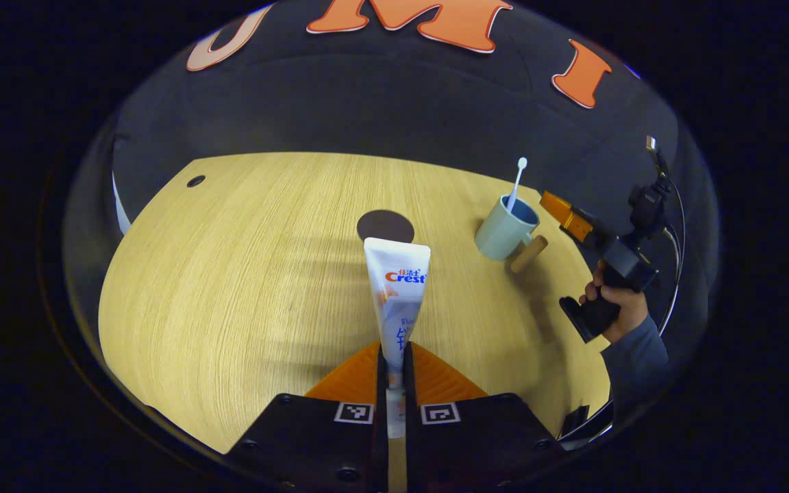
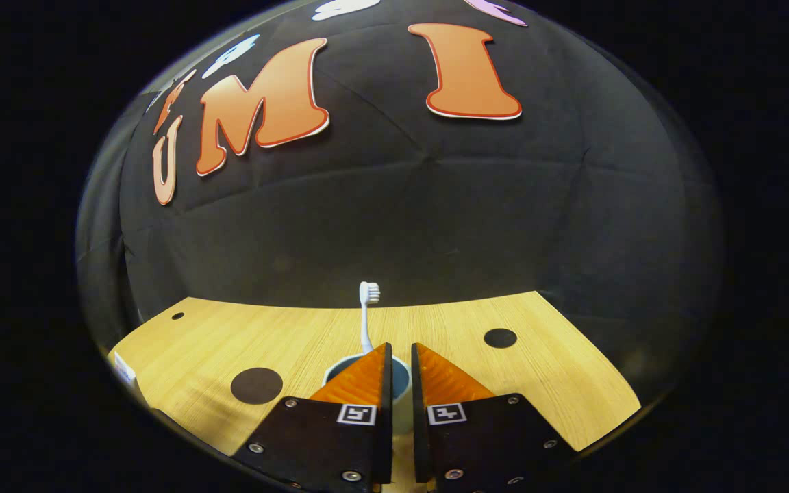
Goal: Put the toothbrush and toothpaste on the desktop into the cup, then pick up the cup and place it on the coaster on the desktop.
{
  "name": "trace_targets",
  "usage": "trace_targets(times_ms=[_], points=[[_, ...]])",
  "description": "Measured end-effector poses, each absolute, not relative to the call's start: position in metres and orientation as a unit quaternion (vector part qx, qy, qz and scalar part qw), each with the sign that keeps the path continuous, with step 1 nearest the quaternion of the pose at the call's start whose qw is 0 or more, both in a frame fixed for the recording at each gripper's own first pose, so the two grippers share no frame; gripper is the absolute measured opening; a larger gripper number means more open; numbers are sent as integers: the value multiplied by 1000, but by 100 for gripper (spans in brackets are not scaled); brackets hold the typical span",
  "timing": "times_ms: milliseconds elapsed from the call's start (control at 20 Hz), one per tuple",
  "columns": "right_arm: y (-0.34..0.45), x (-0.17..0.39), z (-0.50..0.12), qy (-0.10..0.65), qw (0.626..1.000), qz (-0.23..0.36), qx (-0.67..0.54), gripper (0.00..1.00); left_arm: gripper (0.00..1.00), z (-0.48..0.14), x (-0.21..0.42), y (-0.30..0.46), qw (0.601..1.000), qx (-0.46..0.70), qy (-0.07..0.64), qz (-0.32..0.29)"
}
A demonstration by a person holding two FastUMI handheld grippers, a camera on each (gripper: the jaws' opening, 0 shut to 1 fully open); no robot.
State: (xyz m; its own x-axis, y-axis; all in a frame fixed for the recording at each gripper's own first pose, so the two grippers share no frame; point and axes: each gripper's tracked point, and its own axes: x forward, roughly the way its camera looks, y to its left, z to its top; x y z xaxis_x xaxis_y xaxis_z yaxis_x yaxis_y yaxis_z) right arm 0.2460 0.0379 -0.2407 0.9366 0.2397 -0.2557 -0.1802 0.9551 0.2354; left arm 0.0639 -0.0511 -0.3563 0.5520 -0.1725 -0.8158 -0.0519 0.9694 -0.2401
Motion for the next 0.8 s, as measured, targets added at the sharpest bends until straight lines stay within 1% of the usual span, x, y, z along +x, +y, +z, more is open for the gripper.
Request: trace_targets(times_ms=[50, 100, 150, 200, 250, 300, 400, 500, 600, 800], points=[[35, 238, -239, 152, 977, 109, 104, 16, 11, -352, 77, -48, 880, -115, 458, -40], [31, 231, -238, 160, 976, 108, 101, 25, 11, -345, 92, -46, 888, -111, 443, -45], [28, 224, -235, 166, 975, 109, 96, 30, 11, -338, 109, -46, 896, -108, 427, -52], [24, 215, -234, 171, 975, 108, 89, 38, 11, -333, 124, -49, 903, -107, 412, -59], [20, 208, -232, 176, 975, 108, 81, 55, 10, -327, 141, -52, 910, -106, 396, -66], [18, 201, -229, 179, 975, 107, 76, 55, 11, -322, 161, -54, 917, -104, 379, -72], [12, 185, -227, 188, 974, 106, 69, 73, 11, -317, 194, -70, 930, -102, 344, -84], [9, 172, -227, 197, 972, 106, 68, 82, 11, -310, 229, -81, 942, -101, 307, -96], [5, 158, -232, 207, 971, 104, 66, 88, 10, -301, 262, -96, 952, -97, 271, -108], [-6, 130, -247, 230, 966, 99, 67, 92, 10, -281, 298, -129, 966, -96, 200, -130]])
